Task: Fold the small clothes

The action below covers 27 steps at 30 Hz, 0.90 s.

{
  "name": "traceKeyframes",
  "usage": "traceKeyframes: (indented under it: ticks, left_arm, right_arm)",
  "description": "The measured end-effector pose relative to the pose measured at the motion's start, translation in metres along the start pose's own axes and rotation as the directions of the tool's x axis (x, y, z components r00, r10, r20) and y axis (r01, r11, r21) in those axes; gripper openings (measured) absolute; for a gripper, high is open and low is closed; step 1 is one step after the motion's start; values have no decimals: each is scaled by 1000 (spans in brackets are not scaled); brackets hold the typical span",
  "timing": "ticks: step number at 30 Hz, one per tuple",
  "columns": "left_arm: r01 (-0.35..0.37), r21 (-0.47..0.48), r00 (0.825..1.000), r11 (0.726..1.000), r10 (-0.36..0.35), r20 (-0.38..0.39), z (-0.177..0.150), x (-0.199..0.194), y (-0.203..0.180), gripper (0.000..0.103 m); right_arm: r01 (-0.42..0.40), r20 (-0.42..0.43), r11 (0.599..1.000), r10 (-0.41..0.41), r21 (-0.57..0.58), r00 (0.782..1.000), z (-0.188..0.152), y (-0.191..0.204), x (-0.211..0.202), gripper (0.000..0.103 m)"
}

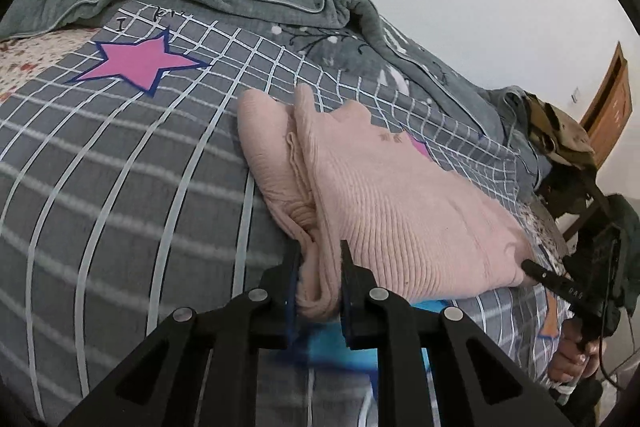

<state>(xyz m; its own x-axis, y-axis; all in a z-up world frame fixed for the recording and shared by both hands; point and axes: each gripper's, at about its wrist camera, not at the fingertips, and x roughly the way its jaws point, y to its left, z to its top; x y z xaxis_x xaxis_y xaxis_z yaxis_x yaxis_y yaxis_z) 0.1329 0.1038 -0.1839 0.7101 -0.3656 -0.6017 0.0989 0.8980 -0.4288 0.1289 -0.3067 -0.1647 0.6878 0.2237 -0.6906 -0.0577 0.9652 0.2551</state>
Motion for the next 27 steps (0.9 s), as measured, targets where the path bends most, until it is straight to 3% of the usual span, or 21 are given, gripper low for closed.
traceKeyframes:
  ticks: [5, 8, 12, 16, 23, 27]
  left_arm:
    - [6, -7, 1000, 1000, -6, 4, -24, -22, -2, 18]
    - [-30, 18, 1000, 999, 30, -2, -23, -21, -7, 23]
    - [-36, 3, 999, 999, 36, -16, -16, -14, -4, 32]
    - [-6, -59, 999, 998, 4, -33, -4, -3, 6, 46]
    - [20, -140, 999, 990, -26, -39, 15, 17, 19, 51]
    - [35, -186, 998, 982, -44, -47, 21, 24, 26, 51]
  right_arm:
    - [10, 5, 1000, -10, -13, 1000, -20, 4, -25, 10]
    - [60, -21, 998, -61, -33, 998, -28, 5, -26, 14]
    - [152, 64, 982, -146, -109, 987, -31, 18, -44, 18]
    - [147, 145, 971, -121, -187, 982, -24, 51, -54, 28]
    - [69, 125, 954, -33, -293, 992, -27, 118, -6, 32]
    - [68, 92, 956, -43, -286, 995, -36, 136, 27, 32]
